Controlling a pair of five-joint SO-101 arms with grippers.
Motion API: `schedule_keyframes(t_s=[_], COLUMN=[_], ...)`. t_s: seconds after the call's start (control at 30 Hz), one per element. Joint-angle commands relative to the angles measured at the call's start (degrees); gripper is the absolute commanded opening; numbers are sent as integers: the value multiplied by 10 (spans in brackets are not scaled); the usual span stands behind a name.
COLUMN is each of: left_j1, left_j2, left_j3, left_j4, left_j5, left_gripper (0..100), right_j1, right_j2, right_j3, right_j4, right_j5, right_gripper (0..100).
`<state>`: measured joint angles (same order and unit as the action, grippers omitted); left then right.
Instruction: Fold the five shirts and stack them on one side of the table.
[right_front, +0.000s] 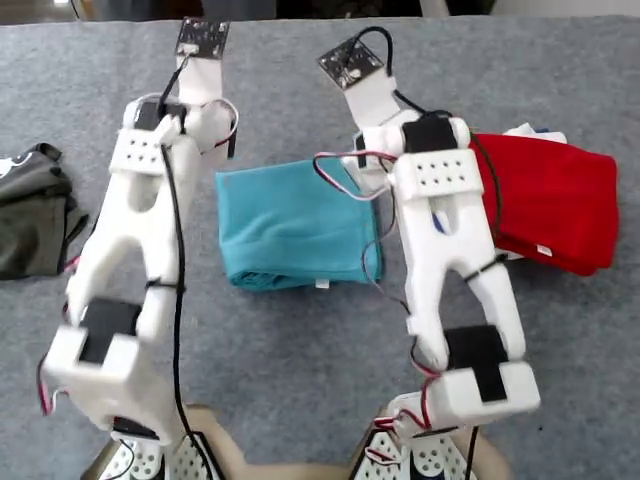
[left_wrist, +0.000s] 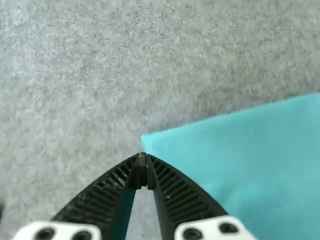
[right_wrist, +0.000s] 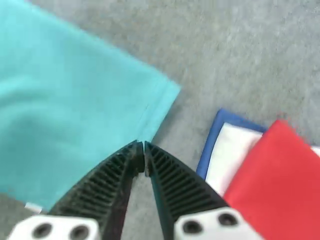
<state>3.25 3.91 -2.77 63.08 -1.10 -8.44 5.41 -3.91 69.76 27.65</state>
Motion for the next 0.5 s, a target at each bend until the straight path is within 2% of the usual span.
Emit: schedule_keyframes(t_s=[0.0,0.1,0.2,0.47], left_j1=[20,42,65,131], left_j2=[-127,-183,-207,-240], left_j3=[196,334,418,504], left_j4=[-95,-180,-239,-244], left_j5=[-2,-1,25,34], left_gripper=[29,29,30,29], right_j1=[-1,-1,6,28], right_j2=[64,149,244,476], right_j3=[-87,-163,-243,-447], right_j4=[-12,-12,-11,-6], right_j5=[-4,-2,-2,-2], right_gripper=[15,15,15,15])
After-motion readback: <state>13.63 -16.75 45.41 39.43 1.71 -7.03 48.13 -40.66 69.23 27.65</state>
